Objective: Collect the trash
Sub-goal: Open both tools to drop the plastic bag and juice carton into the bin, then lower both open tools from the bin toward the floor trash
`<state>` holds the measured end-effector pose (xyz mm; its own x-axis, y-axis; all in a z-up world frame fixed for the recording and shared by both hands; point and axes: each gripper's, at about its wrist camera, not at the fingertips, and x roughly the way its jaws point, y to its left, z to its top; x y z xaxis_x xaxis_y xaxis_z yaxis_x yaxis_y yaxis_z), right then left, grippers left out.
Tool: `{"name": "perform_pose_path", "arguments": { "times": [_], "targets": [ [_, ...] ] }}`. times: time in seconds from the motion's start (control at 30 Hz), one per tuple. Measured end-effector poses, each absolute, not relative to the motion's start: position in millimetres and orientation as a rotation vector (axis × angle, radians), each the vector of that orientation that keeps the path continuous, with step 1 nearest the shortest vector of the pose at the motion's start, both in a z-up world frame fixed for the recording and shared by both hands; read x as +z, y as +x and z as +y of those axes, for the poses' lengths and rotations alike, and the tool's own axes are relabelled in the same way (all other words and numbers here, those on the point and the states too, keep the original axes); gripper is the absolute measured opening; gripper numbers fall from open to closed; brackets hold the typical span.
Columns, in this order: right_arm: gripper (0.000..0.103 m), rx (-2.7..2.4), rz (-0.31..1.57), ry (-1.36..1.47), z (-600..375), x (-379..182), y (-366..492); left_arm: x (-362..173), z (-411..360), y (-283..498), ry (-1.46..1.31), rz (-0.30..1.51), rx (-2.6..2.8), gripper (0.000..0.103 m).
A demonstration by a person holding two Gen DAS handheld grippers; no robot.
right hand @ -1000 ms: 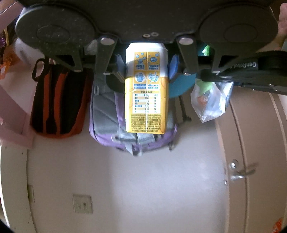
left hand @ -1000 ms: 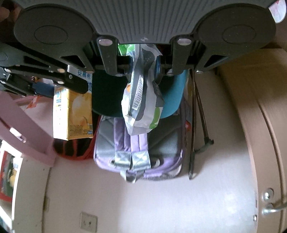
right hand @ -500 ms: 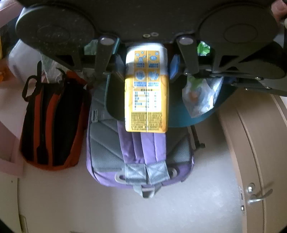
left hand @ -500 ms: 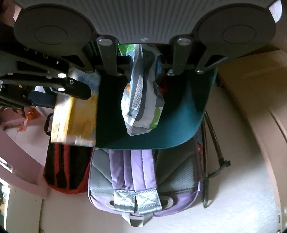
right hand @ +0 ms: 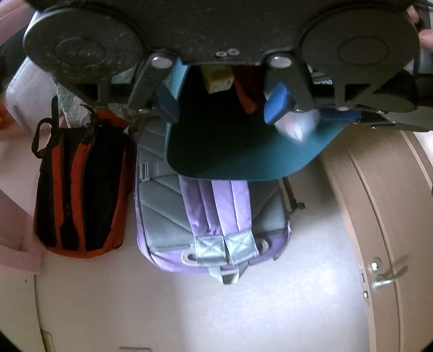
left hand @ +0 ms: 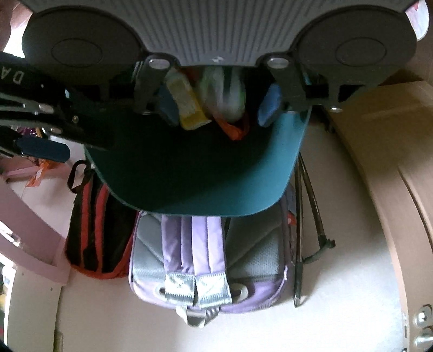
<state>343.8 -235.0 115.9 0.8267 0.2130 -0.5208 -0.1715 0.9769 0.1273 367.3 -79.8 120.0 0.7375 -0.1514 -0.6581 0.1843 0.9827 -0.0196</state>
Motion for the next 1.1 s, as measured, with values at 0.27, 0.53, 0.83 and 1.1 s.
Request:
{"name": "perform_pose_path", "arguments": {
  "times": [0.27,0.53,0.83,1.1],
  "targets": [
    [0.083,0.246,0.515,0.047,-234,146,293,150,-70,319,0.043,0.672,-0.186,0.070],
    [0.093,0.302,0.484,-0.028,-219,166,233,170,-46,262,-0.002,0.646,-0.186,0.078],
    [0.102,0.381,0.484,-0.116,-186,155,178,160,-6,203,-0.023,0.653,-0.184,0.081],
    [0.102,0.455,0.550,-0.149,-151,110,160,111,49,184,-0.071,0.729,-0.136,0.084]
  ]
}}
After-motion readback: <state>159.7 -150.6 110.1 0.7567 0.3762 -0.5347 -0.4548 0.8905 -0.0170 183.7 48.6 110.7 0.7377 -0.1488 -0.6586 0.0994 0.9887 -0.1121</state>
